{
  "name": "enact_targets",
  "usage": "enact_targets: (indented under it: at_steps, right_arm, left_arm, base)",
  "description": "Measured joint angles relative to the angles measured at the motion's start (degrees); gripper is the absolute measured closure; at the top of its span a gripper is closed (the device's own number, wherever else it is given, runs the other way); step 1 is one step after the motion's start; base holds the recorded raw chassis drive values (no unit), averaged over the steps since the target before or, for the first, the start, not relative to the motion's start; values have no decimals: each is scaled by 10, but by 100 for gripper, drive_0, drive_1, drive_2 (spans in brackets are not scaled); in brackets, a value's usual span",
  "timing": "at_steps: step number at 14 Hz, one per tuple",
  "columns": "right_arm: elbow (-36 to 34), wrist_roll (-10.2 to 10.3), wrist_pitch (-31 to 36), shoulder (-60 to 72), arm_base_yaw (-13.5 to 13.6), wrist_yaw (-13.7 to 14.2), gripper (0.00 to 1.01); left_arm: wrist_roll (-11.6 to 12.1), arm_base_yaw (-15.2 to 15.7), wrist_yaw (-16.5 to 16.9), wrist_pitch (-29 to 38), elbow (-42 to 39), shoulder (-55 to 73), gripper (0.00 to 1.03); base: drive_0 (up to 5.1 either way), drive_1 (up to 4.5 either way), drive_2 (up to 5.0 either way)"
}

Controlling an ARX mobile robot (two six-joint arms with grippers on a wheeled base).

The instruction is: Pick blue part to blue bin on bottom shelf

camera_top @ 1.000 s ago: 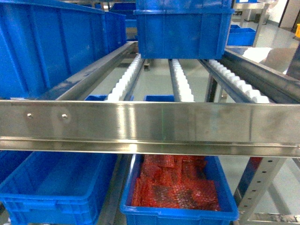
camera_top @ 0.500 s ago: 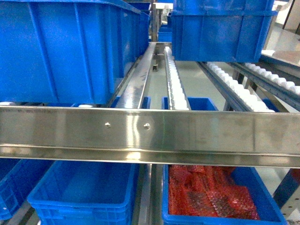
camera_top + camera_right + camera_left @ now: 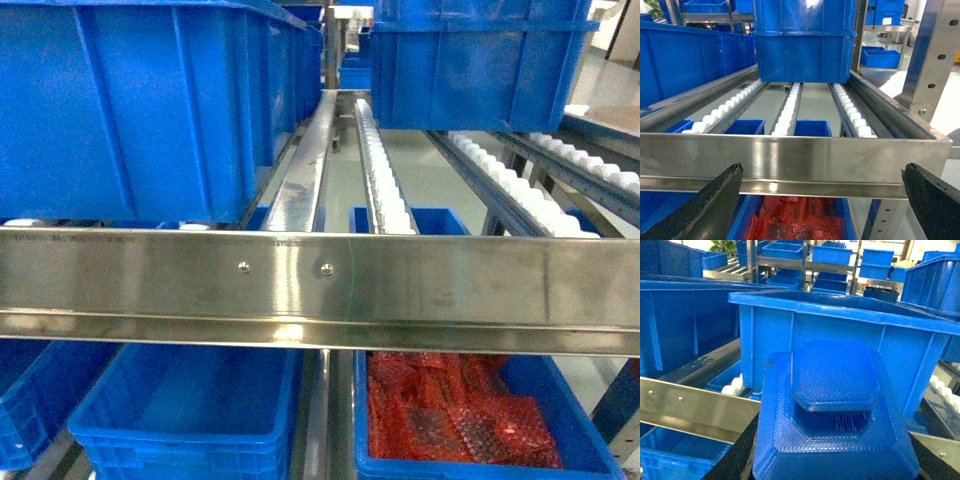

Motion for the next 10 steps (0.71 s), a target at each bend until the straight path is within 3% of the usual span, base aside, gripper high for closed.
enact_targets:
  at_steps: [10]
  right_arm:
    - [0, 0, 0, 0, 0, 0, 3]
  left_arm:
    - [0, 0, 0, 0, 0, 0, 60]
  base:
    - [0, 0, 0]
